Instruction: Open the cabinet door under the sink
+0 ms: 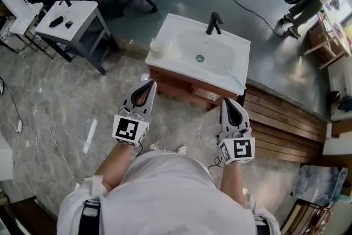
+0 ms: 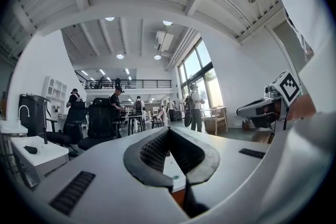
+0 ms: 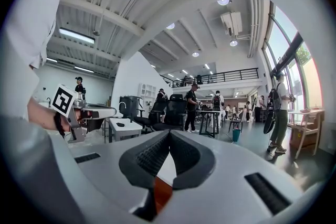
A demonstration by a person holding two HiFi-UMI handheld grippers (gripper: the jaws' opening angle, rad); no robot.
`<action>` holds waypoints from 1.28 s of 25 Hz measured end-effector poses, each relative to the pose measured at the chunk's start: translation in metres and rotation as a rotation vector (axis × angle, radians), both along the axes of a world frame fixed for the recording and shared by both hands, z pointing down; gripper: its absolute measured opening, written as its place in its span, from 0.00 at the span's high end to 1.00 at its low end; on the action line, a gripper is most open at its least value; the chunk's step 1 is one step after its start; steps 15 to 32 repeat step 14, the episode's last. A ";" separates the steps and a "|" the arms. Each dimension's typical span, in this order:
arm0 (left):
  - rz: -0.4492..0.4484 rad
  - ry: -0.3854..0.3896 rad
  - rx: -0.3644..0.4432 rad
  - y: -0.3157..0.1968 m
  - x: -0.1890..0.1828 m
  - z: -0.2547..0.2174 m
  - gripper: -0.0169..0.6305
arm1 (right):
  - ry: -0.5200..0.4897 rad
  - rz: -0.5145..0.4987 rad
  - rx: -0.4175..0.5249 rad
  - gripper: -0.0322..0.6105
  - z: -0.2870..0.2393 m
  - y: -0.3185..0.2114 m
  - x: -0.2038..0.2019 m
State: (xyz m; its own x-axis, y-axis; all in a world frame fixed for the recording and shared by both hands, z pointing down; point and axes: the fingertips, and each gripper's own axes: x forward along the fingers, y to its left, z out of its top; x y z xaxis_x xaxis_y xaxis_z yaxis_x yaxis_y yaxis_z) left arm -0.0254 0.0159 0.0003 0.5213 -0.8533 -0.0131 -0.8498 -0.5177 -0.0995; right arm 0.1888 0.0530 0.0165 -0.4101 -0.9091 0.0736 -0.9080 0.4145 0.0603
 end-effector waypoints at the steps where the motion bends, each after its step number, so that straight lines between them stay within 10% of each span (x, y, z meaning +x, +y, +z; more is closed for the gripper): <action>1: 0.000 0.001 0.000 0.000 0.000 -0.002 0.95 | 0.000 0.001 -0.002 0.90 0.000 0.001 -0.001; 32: 0.024 0.007 0.012 0.004 -0.010 -0.007 0.95 | 0.007 0.017 0.005 0.90 -0.006 0.010 -0.014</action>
